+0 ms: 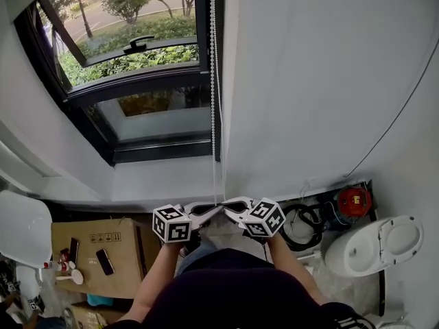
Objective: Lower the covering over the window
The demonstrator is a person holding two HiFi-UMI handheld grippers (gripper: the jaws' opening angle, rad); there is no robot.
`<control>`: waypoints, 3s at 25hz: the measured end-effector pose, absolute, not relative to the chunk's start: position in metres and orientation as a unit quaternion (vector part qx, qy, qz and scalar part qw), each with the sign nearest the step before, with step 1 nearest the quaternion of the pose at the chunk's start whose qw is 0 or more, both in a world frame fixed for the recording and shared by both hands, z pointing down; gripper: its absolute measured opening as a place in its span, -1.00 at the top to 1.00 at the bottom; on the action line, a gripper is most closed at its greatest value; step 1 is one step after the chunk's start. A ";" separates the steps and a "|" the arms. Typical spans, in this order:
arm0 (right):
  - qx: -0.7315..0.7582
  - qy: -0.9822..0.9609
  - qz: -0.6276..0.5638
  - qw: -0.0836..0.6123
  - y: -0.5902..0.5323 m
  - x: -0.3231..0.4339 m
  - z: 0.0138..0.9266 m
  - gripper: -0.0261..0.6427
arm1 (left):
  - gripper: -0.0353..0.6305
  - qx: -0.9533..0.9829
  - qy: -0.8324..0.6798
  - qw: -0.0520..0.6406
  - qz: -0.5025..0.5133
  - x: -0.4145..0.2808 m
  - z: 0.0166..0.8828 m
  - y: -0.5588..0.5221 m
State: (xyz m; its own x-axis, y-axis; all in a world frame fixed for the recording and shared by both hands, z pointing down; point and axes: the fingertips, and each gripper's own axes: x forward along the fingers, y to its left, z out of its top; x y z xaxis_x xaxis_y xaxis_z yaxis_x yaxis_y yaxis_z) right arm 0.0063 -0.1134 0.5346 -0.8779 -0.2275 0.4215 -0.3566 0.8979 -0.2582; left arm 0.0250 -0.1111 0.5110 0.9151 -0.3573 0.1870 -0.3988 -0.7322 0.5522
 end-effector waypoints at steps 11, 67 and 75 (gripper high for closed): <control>0.330 -0.900 0.145 0.244 -0.167 0.079 0.534 0.51 | 0.83 0.929 -0.211 0.302 0.033 0.027 0.514 -0.117; 0.220 -0.953 0.128 0.166 -0.157 -0.020 0.466 0.87 | 0.84 0.911 -0.214 0.333 0.118 0.011 0.572 -0.090; 0.213 -0.943 0.146 0.212 -0.156 -0.021 0.503 0.87 | 0.84 0.915 -0.225 0.322 0.096 0.004 0.558 -0.094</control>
